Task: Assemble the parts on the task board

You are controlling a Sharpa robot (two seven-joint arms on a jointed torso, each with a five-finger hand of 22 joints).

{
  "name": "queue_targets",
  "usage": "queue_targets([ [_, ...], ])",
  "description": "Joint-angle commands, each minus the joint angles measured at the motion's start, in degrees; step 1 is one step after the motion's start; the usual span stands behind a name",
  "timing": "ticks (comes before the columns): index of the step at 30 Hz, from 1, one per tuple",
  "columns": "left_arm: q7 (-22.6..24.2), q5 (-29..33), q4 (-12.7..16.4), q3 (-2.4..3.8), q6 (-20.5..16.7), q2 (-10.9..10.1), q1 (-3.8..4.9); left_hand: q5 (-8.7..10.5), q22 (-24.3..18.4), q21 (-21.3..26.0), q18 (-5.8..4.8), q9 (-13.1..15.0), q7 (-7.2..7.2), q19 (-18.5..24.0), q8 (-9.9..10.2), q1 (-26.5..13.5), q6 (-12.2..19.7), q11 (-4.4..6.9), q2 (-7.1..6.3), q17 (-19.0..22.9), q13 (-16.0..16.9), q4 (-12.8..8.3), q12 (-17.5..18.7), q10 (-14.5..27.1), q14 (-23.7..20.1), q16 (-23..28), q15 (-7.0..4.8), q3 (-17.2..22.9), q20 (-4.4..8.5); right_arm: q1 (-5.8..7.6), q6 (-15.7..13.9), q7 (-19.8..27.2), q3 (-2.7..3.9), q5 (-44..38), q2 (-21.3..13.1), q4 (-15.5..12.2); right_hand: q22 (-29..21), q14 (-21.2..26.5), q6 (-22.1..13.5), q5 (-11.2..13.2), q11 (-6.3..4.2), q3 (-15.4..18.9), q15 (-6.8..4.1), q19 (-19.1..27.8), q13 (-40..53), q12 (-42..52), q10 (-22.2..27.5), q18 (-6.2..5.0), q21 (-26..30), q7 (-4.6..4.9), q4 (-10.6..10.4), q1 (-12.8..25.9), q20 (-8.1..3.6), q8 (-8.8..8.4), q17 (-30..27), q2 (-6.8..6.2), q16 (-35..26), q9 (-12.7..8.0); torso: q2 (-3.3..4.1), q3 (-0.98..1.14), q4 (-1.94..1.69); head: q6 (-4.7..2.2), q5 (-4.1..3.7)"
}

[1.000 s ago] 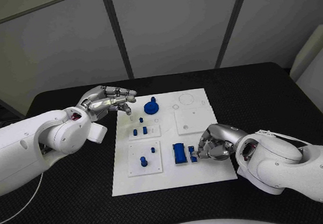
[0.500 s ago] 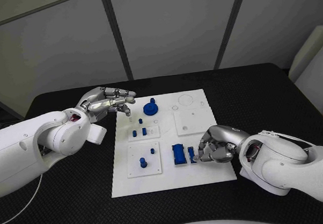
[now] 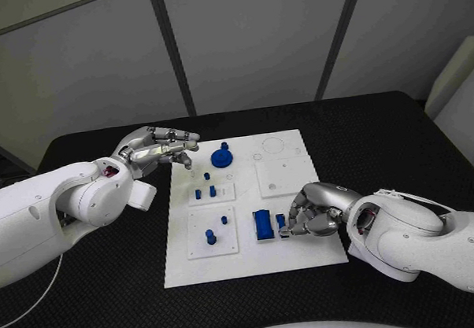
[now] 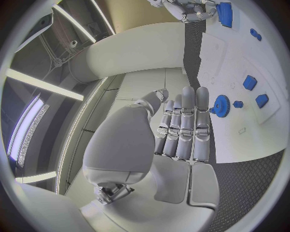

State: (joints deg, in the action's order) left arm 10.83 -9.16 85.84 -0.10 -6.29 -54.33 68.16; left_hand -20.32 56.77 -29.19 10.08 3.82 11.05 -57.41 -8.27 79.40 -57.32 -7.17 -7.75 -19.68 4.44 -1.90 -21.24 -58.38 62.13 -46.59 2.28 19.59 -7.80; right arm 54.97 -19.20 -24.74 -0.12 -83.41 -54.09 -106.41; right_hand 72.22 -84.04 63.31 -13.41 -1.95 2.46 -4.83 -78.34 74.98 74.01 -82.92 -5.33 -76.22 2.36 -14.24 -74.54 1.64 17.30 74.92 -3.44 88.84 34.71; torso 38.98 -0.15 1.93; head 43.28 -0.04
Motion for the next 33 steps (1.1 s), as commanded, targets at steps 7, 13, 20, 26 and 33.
queue_targets([
  [7,0.14,0.13,0.02,0.04,0.69,0.12,0.06,0.03,-0.06,0.28,0.36,0.03,0.09,-0.22,-0.29,-0.04,0.46,0.11,0.72,0.06,0.06,0.18,-0.38,0.38,-0.25,0.13,0.27,-0.22,-0.28,0.03,-0.59,0.44,-0.04,-0.94,1.19,1.67,0.09,-5.59,0.03,0.59,0.15,0.32,-0.18,-0.05,3.73,0.21,-0.20,1.06,0.29,-0.24,0.00,-1.28,0.03,0.43,13.41,0.55,0.23,0.11,-0.05,0.02,0.00,0.22,0.11],
  [13,0.12,0.13,0.01,0.04,0.69,0.12,0.05,0.03,-0.06,0.28,0.36,0.03,0.09,-0.22,-0.29,-0.04,0.46,0.11,0.72,0.06,0.06,0.18,-0.38,0.38,-0.25,0.13,0.27,-0.22,-0.28,0.03,-0.76,0.98,-0.04,-0.85,1.38,2.00,0.11,-5.59,0.07,0.77,0.14,0.43,-0.19,-0.06,3.84,0.37,-0.28,1.06,0.28,-0.24,-0.07,-1.29,0.02,0.47,13.42,0.64,0.24,0.13,-0.11,-0.01,0.04,0.14,0.15],
  [20,0.19,0.13,-0.06,0.04,0.69,0.13,-0.02,0.03,-0.10,0.32,0.35,0.03,0.11,-0.24,-0.32,-0.05,0.50,0.09,0.80,0.10,0.05,0.22,-0.47,0.47,-0.26,0.12,0.29,-0.21,-0.29,0.03,-2.60,2.88,-0.03,0.15,0.83,1.23,-0.17,-5.54,-0.10,0.76,0.17,0.69,-0.18,0.14,3.53,-0.08,-0.07,0.99,0.52,-0.18,-0.21,-1.28,0.01,0.40,13.18,0.65,0.10,0.12,-0.19,0.02,0.13,-0.07,0.07],
  [26,0.62,0.13,-0.16,0.04,0.32,0.16,-0.27,0.04,-0.12,0.34,0.34,0.03,0.12,-0.24,-0.33,-0.10,0.52,0.08,0.80,0.11,0.05,0.26,-0.51,0.50,-0.26,0.11,0.31,-0.24,-0.30,0.13,-5.86,8.87,0.02,6.24,-0.74,0.34,-4.72,-4.51,-2.90,-0.68,1.15,2.27,0.52,3.33,0.10,-5.23,2.76,-0.01,4.42,1.08,-1.08,-1.37,0.43,-1.36,9.01,0.36,-2.39,-0.58,-0.42,-0.07,0.08,-0.58,-0.12],
  [33,3.84,2.13,-0.49,0.03,-2.57,0.51,-0.82,0.15,-0.44,0.73,0.28,0.06,0.01,-0.13,-0.55,-1.05,0.50,0.12,0.43,0.23,0.08,0.84,-0.94,0.56,-0.37,0.07,0.44,-0.90,-0.47,2.93,-7.00,22.10,0.08,25.18,-0.11,6.38,-26.49,1.05,-7.87,-2.49,3.85,3.32,2.81,18.22,-19.05,-32.07,17.20,-4.40,24.98,4.19,-1.00,-5.75,2.62,-7.17,-9.36,1.25,-16.97,-3.76,-1.32,-0.32,0.15,-1.34,-0.47],
])
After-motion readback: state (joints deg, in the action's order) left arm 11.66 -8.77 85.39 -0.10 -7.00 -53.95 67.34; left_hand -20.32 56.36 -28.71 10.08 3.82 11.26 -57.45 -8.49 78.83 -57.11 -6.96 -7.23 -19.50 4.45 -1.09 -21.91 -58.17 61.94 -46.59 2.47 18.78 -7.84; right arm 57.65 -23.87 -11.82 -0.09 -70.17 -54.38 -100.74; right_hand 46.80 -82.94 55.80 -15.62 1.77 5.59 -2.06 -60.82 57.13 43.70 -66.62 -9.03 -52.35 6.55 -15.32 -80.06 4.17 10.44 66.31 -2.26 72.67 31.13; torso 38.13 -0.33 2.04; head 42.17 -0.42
